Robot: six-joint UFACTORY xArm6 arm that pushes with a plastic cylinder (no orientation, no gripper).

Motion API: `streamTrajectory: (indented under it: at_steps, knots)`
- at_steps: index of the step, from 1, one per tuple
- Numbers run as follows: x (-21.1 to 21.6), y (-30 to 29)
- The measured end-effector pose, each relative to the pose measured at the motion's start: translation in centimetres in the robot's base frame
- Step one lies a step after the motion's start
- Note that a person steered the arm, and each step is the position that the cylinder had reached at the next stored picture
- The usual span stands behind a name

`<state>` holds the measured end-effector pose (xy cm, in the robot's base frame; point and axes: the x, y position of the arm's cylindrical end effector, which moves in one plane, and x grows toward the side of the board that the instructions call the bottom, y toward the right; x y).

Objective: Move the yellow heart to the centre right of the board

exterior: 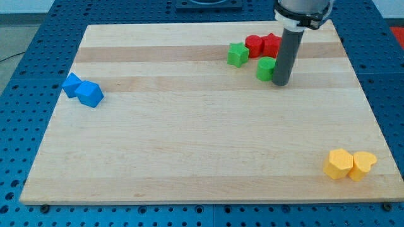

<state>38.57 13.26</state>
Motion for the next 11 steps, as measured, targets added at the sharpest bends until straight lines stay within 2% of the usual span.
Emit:
streamTrajectory:
  at_steps: [2, 3, 4, 5, 6, 7, 8, 9, 11]
  knots:
    - [-1.8, -2.3]
    - [-1.4, -2.3]
    - [2.9, -0.5]
    - [4.3, 7.0]
    - [10.1, 15.8]
    - [17.1, 19.8]
    - [23.0, 16.6]
    - [23.3, 11.8]
    - [18.3, 10.6]
